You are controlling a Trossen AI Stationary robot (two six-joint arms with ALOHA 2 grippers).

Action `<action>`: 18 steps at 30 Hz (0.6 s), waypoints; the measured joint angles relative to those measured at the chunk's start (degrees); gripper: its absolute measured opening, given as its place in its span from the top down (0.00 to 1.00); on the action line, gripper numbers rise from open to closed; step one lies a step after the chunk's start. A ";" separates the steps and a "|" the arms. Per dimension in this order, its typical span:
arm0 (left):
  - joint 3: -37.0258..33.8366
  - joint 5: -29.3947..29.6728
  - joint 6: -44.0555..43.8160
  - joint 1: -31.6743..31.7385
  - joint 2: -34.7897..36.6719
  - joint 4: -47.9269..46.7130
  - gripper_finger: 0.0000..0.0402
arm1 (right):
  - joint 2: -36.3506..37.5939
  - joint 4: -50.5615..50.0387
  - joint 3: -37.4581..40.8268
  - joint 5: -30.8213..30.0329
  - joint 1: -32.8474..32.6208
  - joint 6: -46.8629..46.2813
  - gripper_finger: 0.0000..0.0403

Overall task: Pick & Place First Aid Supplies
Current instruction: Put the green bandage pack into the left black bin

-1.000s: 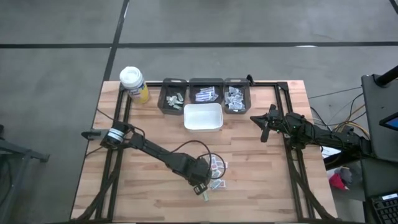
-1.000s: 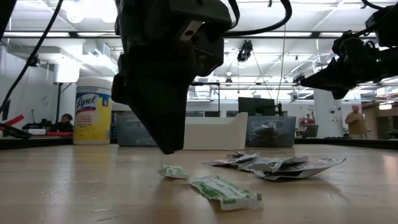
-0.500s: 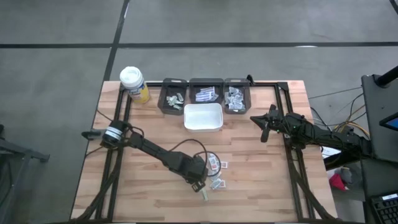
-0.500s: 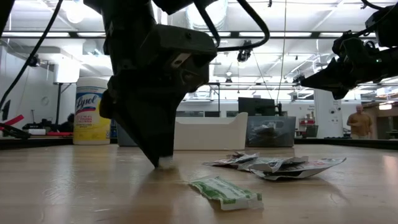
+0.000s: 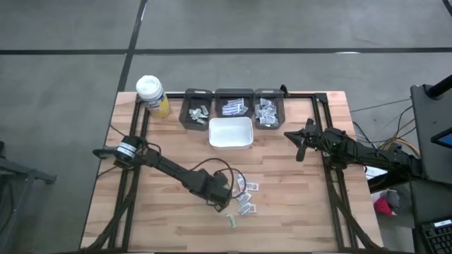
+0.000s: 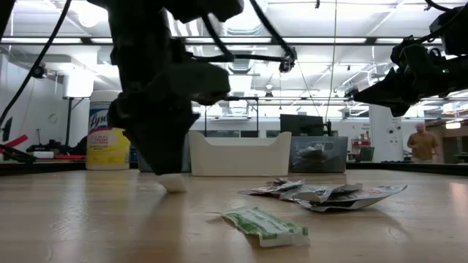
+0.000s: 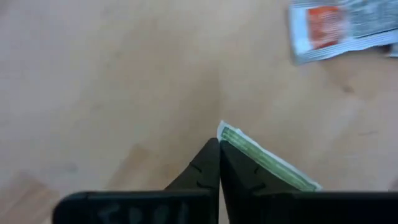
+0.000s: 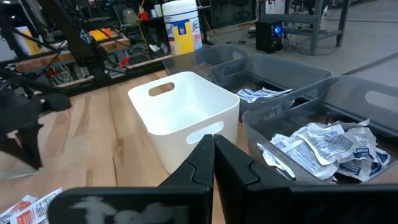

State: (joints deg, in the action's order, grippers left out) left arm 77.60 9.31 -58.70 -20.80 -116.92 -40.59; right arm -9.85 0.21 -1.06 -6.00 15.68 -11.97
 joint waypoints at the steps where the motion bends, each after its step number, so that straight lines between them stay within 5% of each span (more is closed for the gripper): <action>1: 0.02 0.39 0.01 0.07 -0.01 -1.11 0.98 | 0.00 0.00 0.00 0.00 -0.01 0.00 0.98; 11: 0.21 1.10 1.40 1.60 1.81 -9.93 1.00 | 0.00 0.00 0.00 0.00 0.00 0.00 0.98; 18: -0.21 7.58 0.30 2.31 6.31 -12.75 1.00 | 0.00 0.00 0.00 0.00 0.00 0.00 0.98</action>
State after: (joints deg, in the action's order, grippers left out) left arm 77.38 16.89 -58.39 -18.49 -110.61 -53.35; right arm -9.85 0.21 -1.06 -6.00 15.68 -11.97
